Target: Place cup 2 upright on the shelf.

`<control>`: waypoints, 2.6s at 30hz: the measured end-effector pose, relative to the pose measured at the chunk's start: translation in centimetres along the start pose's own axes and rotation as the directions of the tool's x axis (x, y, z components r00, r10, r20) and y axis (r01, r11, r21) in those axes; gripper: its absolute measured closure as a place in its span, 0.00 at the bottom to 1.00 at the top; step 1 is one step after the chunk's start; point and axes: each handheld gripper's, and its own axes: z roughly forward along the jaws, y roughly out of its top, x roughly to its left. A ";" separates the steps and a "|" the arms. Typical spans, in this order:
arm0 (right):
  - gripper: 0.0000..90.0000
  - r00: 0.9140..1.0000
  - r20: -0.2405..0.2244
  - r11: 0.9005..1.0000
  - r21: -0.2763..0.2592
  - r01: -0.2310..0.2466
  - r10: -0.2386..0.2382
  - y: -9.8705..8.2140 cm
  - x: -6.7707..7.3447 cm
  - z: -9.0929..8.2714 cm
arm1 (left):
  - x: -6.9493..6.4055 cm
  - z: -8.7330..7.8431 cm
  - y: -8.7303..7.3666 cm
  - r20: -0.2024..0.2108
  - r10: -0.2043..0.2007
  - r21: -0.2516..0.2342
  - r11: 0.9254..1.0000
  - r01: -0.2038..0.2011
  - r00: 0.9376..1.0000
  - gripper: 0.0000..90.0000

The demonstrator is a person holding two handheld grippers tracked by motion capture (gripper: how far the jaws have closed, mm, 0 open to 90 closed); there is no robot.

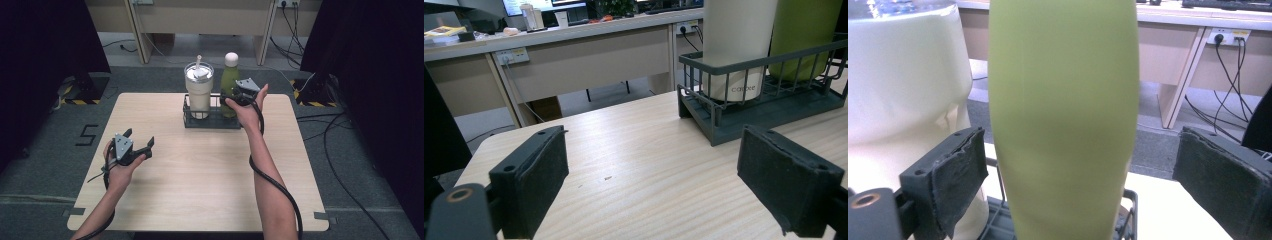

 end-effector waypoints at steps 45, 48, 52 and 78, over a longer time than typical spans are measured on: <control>0.12 1.000 0.015 1.000 0.003 0.011 -0.011 -4.9 -1.8 -9.3 | -0.9 0.1 -0.1 0.017 0.022 0.007 1.000 -0.022 1.000 0.13; 0.12 1.000 0.018 1.000 0.003 0.018 -0.018 -5.2 -2.0 -9.9 | -0.9 0.0 -0.1 0.016 0.024 0.005 1.000 -0.025 1.000 0.13; 0.12 1.000 0.020 1.000 0.003 0.011 -0.011 -5.7 -2.2 -10.6 | -0.7 0.0 -0.1 0.014 0.024 0.006 1.000 -0.024 1.000 0.13; 0.12 0.997 0.065 0.999 0.022 0.033 -0.034 -9.9 -4.0 -14.6 | -0.7 -0.1 0.0 0.010 0.022 0.002 1.000 -0.022 1.000 0.13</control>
